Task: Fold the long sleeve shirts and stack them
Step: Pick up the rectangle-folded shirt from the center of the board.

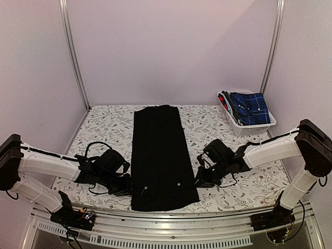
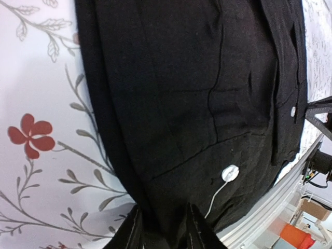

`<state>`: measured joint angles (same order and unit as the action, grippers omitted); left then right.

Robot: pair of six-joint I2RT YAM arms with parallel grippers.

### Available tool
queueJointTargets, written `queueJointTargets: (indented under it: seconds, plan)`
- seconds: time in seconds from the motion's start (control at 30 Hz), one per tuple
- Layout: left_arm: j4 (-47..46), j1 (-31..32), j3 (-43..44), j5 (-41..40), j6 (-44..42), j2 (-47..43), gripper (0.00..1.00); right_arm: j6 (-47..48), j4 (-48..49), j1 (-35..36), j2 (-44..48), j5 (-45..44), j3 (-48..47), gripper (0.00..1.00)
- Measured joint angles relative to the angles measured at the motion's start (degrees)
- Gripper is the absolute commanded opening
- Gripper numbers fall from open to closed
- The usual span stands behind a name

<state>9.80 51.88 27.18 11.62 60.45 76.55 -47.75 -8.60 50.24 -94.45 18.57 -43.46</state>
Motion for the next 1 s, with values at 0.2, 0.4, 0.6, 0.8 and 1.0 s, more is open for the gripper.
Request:
queueJointTargets:
  seconds: [0.2,0.4,0.6,0.8,1.0]
  plan:
    - [-1.6,0.0,-0.6,1.7,0.6,0.8,0.09,0.3,0.0,0.0,0.0,0.0,-0.6,0.05]
    - [-0.9,0.0,-0.7,2.1,0.8,0.9,0.0,0.8,-0.1,0.0,0.0,0.2,-1.2,0.0]
    - [-0.6,0.0,-0.7,2.1,0.8,0.7,0.0,0.9,-0.2,0.0,0.0,0.2,-1.2,0.0]
    - [1.0,0.0,-0.3,2.0,0.6,0.0,0.0,1.0,-0.5,0.4,0.0,0.2,-1.4,0.0]
    - [5.2,-1.1,2.6,1.7,-0.8,-2.7,0.0,1.9,-2.3,0.6,1.5,-0.4,-4.0,0.0]
